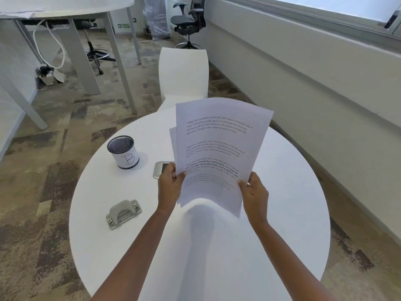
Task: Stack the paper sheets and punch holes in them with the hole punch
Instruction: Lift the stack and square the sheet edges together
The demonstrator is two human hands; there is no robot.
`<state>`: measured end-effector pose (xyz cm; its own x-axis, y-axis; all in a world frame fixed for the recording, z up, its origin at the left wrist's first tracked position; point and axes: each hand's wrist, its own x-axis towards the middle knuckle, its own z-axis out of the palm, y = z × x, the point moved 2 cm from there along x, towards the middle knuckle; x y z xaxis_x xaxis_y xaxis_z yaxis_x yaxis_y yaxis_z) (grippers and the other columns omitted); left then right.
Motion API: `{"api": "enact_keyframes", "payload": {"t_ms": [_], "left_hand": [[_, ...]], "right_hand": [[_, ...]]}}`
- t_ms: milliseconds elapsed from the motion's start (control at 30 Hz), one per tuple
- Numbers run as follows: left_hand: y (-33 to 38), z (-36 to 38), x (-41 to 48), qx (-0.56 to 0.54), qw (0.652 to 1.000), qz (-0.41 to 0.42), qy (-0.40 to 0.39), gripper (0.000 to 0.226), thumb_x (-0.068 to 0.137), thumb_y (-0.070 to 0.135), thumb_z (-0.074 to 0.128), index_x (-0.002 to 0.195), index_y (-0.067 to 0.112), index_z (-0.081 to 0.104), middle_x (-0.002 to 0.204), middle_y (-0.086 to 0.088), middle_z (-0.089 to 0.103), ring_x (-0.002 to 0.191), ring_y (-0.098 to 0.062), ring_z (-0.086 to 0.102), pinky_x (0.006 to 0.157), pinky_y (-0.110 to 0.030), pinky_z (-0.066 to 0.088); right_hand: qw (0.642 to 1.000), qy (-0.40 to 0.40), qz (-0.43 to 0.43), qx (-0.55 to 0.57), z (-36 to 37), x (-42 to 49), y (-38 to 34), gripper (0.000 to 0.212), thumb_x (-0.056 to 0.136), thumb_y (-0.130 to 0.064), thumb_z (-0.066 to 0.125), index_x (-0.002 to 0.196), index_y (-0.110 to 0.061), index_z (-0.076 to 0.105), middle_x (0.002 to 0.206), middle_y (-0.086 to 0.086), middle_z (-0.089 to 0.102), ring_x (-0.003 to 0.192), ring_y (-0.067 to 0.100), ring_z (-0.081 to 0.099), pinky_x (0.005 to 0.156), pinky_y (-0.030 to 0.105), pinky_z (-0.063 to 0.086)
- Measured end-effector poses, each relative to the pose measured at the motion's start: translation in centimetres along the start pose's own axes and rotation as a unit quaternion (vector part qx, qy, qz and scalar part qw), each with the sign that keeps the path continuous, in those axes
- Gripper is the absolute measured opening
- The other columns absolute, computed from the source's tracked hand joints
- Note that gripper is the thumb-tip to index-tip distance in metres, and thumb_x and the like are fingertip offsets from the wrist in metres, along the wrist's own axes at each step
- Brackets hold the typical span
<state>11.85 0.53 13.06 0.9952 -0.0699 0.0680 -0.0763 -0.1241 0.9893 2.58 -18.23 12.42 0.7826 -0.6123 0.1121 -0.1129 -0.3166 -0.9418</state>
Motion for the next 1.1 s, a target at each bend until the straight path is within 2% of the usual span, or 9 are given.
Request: {"api": "enact_keyframes", "payload": {"t_ms": [133, 267, 433, 500, 667, 833, 933, 1000, 1100], "left_hand": [[-0.1, 0.2, -0.3, -0.015, 1.000, 0.011, -0.015, 0.029, 0.082, -0.005, 0.062, 0.102, 0.012, 0.051, 0.094, 0.002, 0.060, 0.083, -0.015, 0.059, 0.069, -0.010, 0.052], [-1.6, 0.0, -1.0, -0.020, 0.999, -0.033, -0.033, 0.039, 0.080, -0.001, 0.065, 0.116, 0.003, 0.051, 0.106, -0.006, 0.060, 0.095, -0.023, 0.058, 0.082, -0.032, 0.049], [-2.6, -0.4, -1.7, -0.007, 0.997, -0.050, -0.057, 0.025, 0.082, 0.001, 0.063, 0.105, 0.010, 0.057, 0.105, -0.008, 0.063, 0.089, -0.023, 0.059, 0.077, -0.027, 0.053], [-2.1, -0.6, -1.5, -0.008, 0.998, -0.026, -0.050, 0.026, 0.082, 0.001, 0.064, 0.103, 0.014, 0.056, 0.103, -0.004, 0.063, 0.086, -0.018, 0.062, 0.070, -0.013, 0.054], [0.7, -2.0, 0.4, -0.061, 0.997, 0.046, 0.028, 0.060, 0.077, -0.003, 0.068, 0.126, 0.012, 0.036, 0.105, 0.001, 0.054, 0.086, 0.001, 0.061, 0.075, -0.011, 0.052], [3.9, -3.4, 1.3, 0.132, 0.970, 0.204, 0.004, 0.090, 0.070, 0.025, 0.075, 0.142, 0.009, 0.023, 0.141, -0.004, 0.032, 0.131, -0.016, 0.032, 0.108, -0.015, 0.023], [5.2, -3.4, 1.0, 0.257, 0.927, 0.271, -0.043, 0.082, 0.072, 0.045, 0.065, 0.141, 0.017, 0.029, 0.145, -0.001, 0.032, 0.139, -0.018, 0.019, 0.113, -0.034, 0.014], [5.2, -3.1, 1.0, 0.256, 0.924, 0.266, -0.096, 0.065, 0.076, 0.039, 0.067, 0.134, 0.021, 0.043, 0.137, 0.008, 0.041, 0.135, -0.013, 0.025, 0.110, -0.032, 0.019], [4.1, -2.4, 0.7, 0.179, 0.955, 0.137, -0.191, 0.016, 0.083, 0.016, 0.067, 0.099, 0.016, 0.067, 0.095, 0.005, 0.065, 0.095, -0.012, 0.059, 0.082, -0.027, 0.041]], "right_hand": [[1.000, -0.027, -0.007, -0.008, 0.0, -0.3, 0.4, 0.043, 0.089, -0.006, 0.055, 0.131, -0.012, 0.046, 0.103, -0.004, 0.064, 0.088, 0.017, 0.061, 0.082, 0.031, 0.051], [0.997, -0.068, 0.038, 0.015, -0.3, -1.1, 2.1, 0.042, 0.086, -0.004, 0.058, 0.125, -0.015, 0.047, 0.110, -0.007, 0.061, 0.099, 0.015, 0.059, 0.083, 0.025, 0.047], [0.995, -0.069, 0.065, -0.033, -0.6, -1.4, 3.8, 0.028, 0.091, -0.004, 0.049, 0.118, -0.009, 0.054, 0.108, -0.001, 0.062, 0.098, 0.019, 0.056, 0.081, 0.030, 0.042], [0.996, -0.055, 0.052, -0.047, -0.9, -1.0, 3.7, 0.019, 0.093, -0.004, 0.044, 0.107, -0.005, 0.058, 0.099, 0.002, 0.063, 0.092, 0.023, 0.057, 0.072, 0.027, 0.039], [0.998, -0.025, -0.004, -0.062, -2.4, 0.9, 1.9, 0.013, 0.093, -0.002, 0.042, 0.085, -0.004, 0.052, 0.082, 0.008, 0.059, 0.074, 0.023, 0.051, 0.058, 0.019, 0.037], [0.977, -0.016, -0.132, -0.170, -4.0, 2.9, -1.1, 0.020, 0.091, 0.003, 0.041, 0.093, -0.005, 0.059, 0.085, 0.007, 0.061, 0.079, 0.024, 0.054, 0.065, 0.023, 0.032], [0.942, -0.019, -0.224, -0.248, -4.6, 3.5, -3.1, 0.025, 0.087, 0.004, 0.041, 0.092, -0.004, 0.064, 0.083, 0.014, 0.066, 0.077, 0.031, 0.055, 0.069, 0.033, 0.038], [0.926, -0.027, -0.265, -0.269, -4.8, 3.5, -4.3, 0.028, 0.083, 0.000, 0.039, 0.090, -0.004, 0.066, 0.078, 0.016, 0.067, 0.071, 0.033, 0.056, 0.068, 0.038, 0.043], [0.916, -0.062, -0.287, -0.272, -5.0, 3.4, -5.3, 0.027, 0.085, -0.004, 0.039, 0.090, -0.006, 0.066, 0.079, 0.013, 0.068, 0.071, 0.031, 0.057, 0.068, 0.040, 0.044]]}}
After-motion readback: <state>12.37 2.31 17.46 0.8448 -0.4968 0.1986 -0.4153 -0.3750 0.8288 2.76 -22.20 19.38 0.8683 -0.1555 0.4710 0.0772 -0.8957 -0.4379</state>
